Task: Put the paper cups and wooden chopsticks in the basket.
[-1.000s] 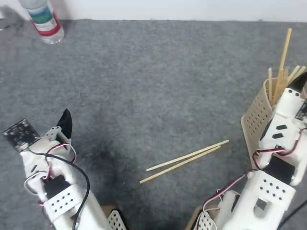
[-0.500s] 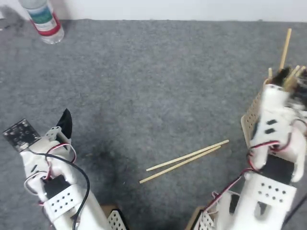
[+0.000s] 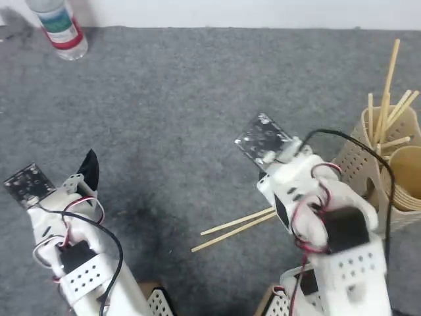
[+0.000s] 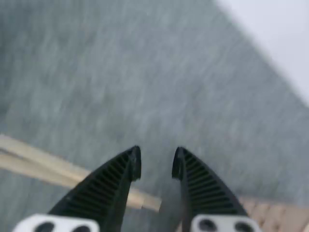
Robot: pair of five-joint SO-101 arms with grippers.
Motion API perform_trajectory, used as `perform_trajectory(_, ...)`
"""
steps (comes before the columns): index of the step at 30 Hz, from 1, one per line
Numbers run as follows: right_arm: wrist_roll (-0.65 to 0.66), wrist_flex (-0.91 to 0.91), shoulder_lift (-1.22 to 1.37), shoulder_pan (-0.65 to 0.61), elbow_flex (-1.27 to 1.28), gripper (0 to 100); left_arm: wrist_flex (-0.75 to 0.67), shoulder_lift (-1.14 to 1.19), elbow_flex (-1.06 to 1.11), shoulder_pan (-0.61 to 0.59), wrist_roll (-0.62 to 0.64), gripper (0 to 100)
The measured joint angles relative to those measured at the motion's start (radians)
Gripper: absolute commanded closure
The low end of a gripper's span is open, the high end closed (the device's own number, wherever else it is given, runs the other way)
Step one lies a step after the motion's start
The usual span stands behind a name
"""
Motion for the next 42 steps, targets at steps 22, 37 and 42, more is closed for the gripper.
perform_trajectory(22,0.494,-0.239,0.634,-0.028,0.304,87.6,0.000,0.000,0.000,0.026,0.000,61)
perform_trajectory(37,0.509,-0.328,0.781,-0.028,0.296,87.6,0.000,0.000,0.000,0.028,0.000,61)
perform_trajectory(42,0.509,-0.318,0.801,-0.029,0.281,87.7,0.000,0.000,0.000,0.028,0.000,61)
